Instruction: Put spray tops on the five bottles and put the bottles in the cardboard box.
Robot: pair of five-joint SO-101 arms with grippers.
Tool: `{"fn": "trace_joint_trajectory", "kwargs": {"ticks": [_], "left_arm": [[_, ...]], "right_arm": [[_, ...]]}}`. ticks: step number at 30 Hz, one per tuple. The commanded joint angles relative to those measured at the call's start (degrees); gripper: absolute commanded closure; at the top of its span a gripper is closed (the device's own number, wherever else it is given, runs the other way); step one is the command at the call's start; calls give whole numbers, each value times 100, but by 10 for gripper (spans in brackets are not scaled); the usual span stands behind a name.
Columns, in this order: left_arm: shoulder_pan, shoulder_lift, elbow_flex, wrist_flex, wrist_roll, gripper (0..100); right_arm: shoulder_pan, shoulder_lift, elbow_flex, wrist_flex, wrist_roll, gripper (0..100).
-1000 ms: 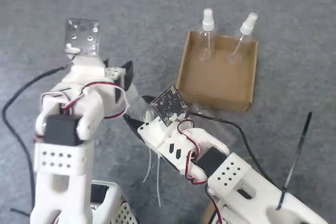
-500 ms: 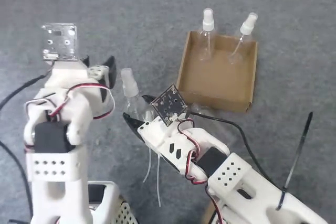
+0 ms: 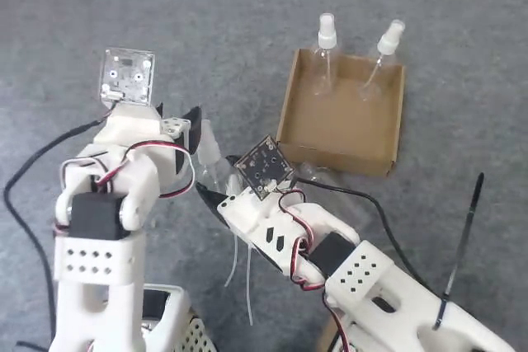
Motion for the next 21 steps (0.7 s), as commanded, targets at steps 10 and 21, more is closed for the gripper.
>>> {"fn": "trace_joint_trajectory", "kwargs": {"ticks": [10, 21], "left_arm": [[53, -97, 224, 70, -26, 823], [-18, -97, -848, 35, 237, 819]], "right_arm": [[479, -277, -193, -145, -70, 993], [462, -277, -193, -136, -53, 993]]}}
